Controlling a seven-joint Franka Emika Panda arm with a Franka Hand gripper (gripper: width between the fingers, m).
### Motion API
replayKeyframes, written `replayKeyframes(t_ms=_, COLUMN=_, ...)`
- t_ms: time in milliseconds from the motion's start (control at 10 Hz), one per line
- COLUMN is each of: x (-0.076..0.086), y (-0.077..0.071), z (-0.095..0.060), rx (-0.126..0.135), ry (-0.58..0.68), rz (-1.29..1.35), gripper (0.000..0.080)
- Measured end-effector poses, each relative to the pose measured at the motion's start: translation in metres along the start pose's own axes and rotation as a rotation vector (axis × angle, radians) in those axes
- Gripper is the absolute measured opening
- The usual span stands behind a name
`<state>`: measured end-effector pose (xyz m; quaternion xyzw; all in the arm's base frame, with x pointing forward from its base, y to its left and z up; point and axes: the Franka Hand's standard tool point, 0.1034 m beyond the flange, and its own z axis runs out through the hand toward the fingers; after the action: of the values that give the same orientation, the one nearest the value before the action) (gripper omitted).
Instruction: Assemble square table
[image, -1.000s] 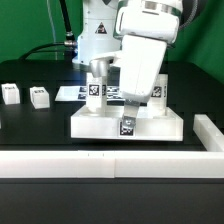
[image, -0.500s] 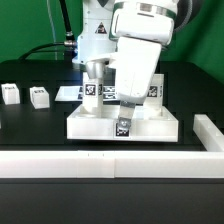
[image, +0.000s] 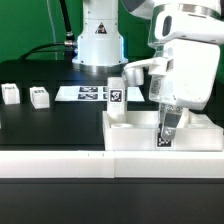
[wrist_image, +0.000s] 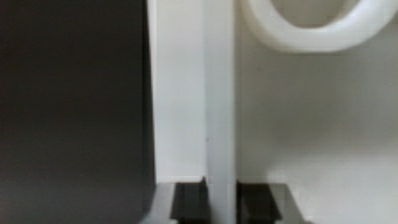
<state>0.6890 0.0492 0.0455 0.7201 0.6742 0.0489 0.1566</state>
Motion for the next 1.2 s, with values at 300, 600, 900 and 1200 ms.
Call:
replayKeyframes(t_ms=300, x=-0.0017, y=0.0002, z=0.0014, rx=0.007, ry=-0.004, rz=0.002, gripper=0.0196)
replayKeyframes(t_ms=600, x=-0.0029, y=0.0001, z=0.0017, rx=0.008, ry=-0.005, rz=0.004, gripper=0.0331)
replayKeyframes(t_ms=900, x=-0.004, y=0.0002, z=0.002, rx=0.008, ry=-0.005, rz=0.005, gripper=0.0612)
replayKeyframes(t_ms=1200, x=-0.0049, y=0.0002, z=0.0022, rx=0.008, ry=-0.006, rz=0.006, gripper=0.0648)
